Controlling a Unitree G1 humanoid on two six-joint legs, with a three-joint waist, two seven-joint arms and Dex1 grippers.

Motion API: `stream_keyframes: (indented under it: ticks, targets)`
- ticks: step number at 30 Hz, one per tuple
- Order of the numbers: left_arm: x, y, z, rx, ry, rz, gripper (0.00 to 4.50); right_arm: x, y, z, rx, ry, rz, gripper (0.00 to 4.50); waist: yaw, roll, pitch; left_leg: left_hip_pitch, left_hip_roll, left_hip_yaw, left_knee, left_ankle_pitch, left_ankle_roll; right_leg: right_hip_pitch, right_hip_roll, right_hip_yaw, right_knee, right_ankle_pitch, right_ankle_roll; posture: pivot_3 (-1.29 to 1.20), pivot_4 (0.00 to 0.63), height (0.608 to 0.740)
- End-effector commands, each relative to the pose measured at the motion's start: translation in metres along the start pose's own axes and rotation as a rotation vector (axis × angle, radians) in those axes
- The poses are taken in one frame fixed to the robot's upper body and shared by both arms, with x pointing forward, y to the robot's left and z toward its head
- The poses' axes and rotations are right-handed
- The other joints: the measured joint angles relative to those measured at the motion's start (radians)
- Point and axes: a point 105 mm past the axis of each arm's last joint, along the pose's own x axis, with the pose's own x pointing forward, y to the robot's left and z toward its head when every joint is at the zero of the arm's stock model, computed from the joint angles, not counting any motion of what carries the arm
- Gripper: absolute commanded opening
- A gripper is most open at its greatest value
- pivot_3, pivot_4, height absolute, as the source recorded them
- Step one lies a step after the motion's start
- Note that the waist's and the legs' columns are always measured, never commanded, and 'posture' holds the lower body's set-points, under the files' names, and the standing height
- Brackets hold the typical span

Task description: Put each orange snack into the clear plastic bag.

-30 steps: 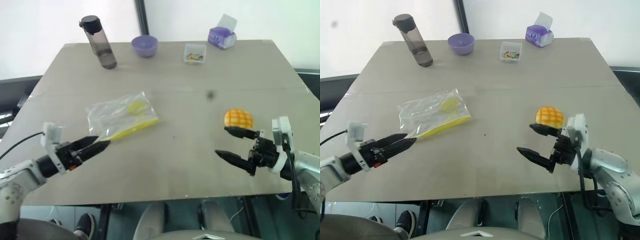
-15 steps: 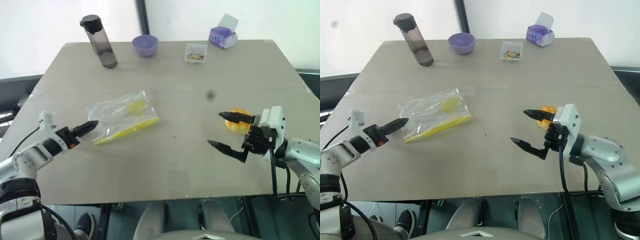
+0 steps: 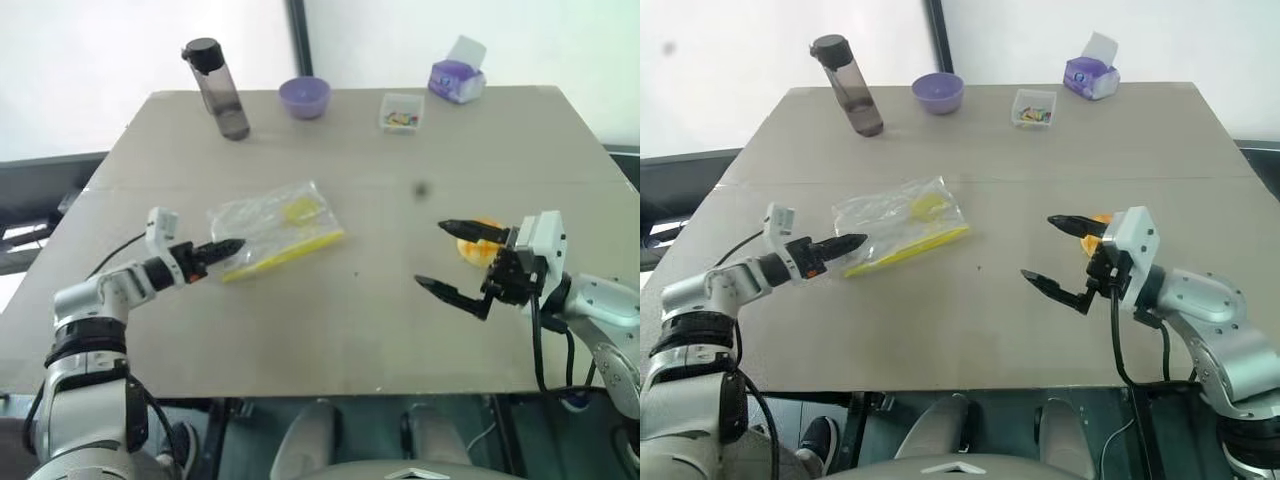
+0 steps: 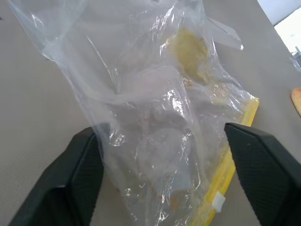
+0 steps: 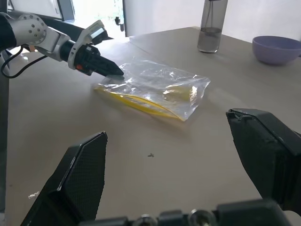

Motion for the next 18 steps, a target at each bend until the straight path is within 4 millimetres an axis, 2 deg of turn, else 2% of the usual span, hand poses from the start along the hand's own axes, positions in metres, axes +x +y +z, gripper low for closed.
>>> stream_keyframes:
  ticks: [1,2,4,5,6,7,12,14,15,18]
  targets:
    - [0.015,-0.001,-0.045,-0.118,0.150,-0.026,2.04,0.001,0.000,0.010,-0.037,-0.034,-0.009,4.50,0.002,0.000,0.000,0.000,0.000,0.000,0.000,0.000,0.000,0.000,0.000,0.000,0.000,0.000,0.000,0.00,0.150,0.740]
    - [0.017,-0.002,-0.045,-0.122,0.147,-0.030,1.81,0.001,0.000,0.010,-0.038,-0.033,-0.009,4.50,0.001,0.000,0.000,0.000,0.000,0.000,0.001,0.000,0.000,0.000,0.000,0.000,0.000,0.000,0.000,0.00,0.150,0.740]
    - [0.022,-0.009,-0.047,-0.143,0.152,-0.072,0.86,0.001,0.001,0.010,-0.035,-0.032,-0.014,4.50,-0.001,0.000,0.000,-0.001,0.000,0.000,0.001,0.000,0.000,0.000,0.000,0.000,0.000,0.000,0.000,0.00,0.150,0.740]
    - [0.024,-0.013,-0.048,-0.150,0.157,-0.089,0.66,0.000,0.001,0.009,-0.034,-0.031,-0.017,4.50,-0.001,0.000,0.000,-0.001,0.000,0.000,0.001,0.000,0.000,0.000,0.000,0.000,0.000,0.000,0.000,0.00,0.150,0.740]
    - [0.025,-0.023,-0.046,-0.187,0.149,-0.149,0.19,0.000,0.002,0.009,-0.032,-0.031,-0.021,4.50,-0.001,0.000,0.000,-0.001,0.000,0.000,0.001,0.000,0.000,0.000,0.000,0.000,0.000,0.000,0.000,0.00,0.150,0.740]
    - [0.025,-0.035,-0.042,-0.220,0.135,-0.222,0.04,0.000,0.002,0.008,-0.030,-0.030,-0.024,4.50,-0.001,0.000,0.000,-0.001,0.000,0.000,0.001,0.000,0.000,0.000,0.000,0.000,0.000,0.000,0.000,0.00,0.150,0.740]
    - [0.014,-0.078,-0.027,-0.299,0.104,-0.447,0.04,0.002,0.002,0.003,-0.038,-0.011,-0.034,4.50,-0.015,-0.003,0.001,-0.002,0.000,-0.001,0.001,0.000,0.000,-0.001,0.000,0.000,0.001,-0.001,0.001,0.00,0.150,0.740]
    - [0.007,-0.095,-0.022,-0.348,0.100,-0.540,0.04,0.007,0.002,-0.005,-0.084,0.024,-0.036,4.50,-0.021,-0.005,0.003,-0.003,0.001,-0.001,0.001,0.000,0.000,-0.002,0.000,0.000,0.002,-0.001,0.001,0.00,0.150,0.740]
    - [0.002,-0.106,-0.019,-0.378,0.099,-0.598,0.04,0.012,0.002,-0.011,-0.126,0.051,-0.034,4.50,-0.029,-0.011,0.006,-0.003,0.001,-0.001,0.001,0.000,0.000,-0.002,0.000,0.000,0.002,-0.001,0.001,0.00,0.150,0.740]
    - [-0.009,-0.129,-0.018,-0.420,0.112,-0.708,0.04,0.026,-0.001,-0.030,-0.270,0.128,-0.035,4.50,-0.046,-0.013,0.007,-0.005,0.002,0.001,0.001,0.000,-0.001,-0.007,0.001,0.003,0.005,-0.001,0.001,0.00,0.150,0.740]
